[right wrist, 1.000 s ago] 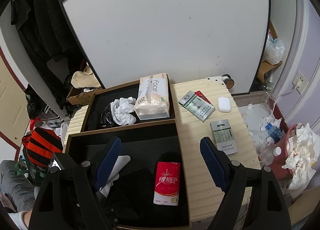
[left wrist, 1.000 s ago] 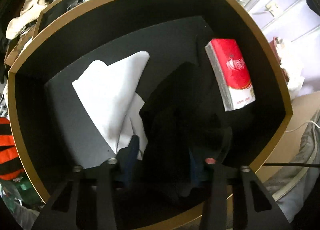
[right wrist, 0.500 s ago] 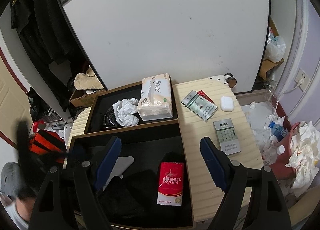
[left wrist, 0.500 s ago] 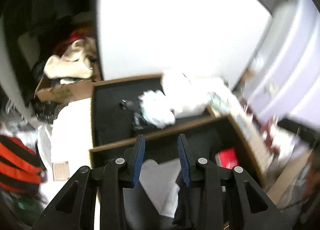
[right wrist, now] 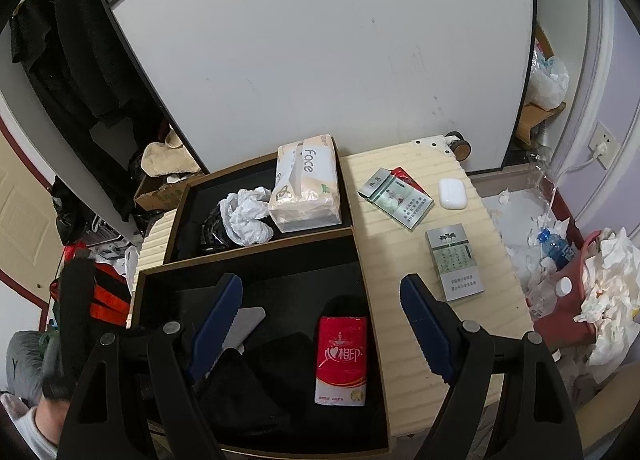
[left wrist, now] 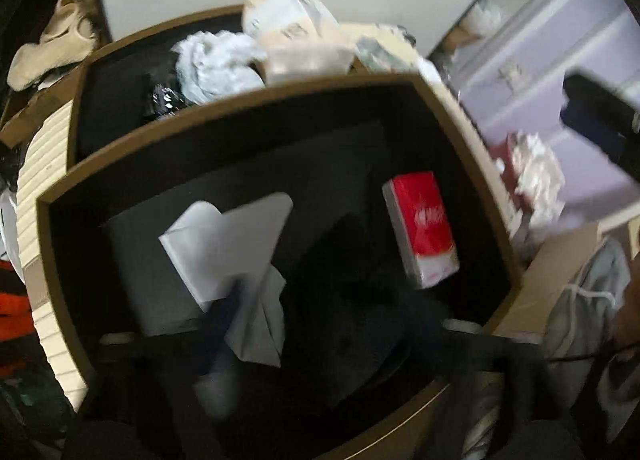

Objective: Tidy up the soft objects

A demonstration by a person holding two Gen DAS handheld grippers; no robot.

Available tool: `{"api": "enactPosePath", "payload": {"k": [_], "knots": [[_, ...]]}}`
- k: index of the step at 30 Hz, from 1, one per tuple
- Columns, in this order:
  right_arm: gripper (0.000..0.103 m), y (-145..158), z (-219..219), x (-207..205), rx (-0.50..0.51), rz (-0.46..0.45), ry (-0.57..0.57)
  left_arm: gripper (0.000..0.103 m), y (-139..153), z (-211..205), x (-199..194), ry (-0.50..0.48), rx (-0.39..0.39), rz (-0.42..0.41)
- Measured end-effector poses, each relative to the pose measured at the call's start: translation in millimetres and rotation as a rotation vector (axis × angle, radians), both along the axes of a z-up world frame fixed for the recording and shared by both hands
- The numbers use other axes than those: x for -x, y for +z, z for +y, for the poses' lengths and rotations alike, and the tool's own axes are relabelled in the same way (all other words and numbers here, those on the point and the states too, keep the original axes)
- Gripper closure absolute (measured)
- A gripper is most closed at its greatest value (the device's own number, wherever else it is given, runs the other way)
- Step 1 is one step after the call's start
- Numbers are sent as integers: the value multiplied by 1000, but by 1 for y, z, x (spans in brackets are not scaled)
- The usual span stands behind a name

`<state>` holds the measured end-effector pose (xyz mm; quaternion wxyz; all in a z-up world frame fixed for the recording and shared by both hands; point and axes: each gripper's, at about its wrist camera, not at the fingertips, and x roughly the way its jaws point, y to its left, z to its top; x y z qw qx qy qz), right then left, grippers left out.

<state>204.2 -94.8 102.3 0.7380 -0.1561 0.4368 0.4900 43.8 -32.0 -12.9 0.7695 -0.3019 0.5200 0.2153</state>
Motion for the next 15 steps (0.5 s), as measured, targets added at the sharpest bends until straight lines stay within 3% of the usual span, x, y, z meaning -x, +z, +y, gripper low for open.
{"api": "enactPosePath", "payload": {"k": [8,15], "knots": [[23,0,0,0,-3,3,-1,12,-25,6,4,80,115,85],[23,0,0,1,-1,2,-2,12,-42,-7,-4,23,164,131]]}}
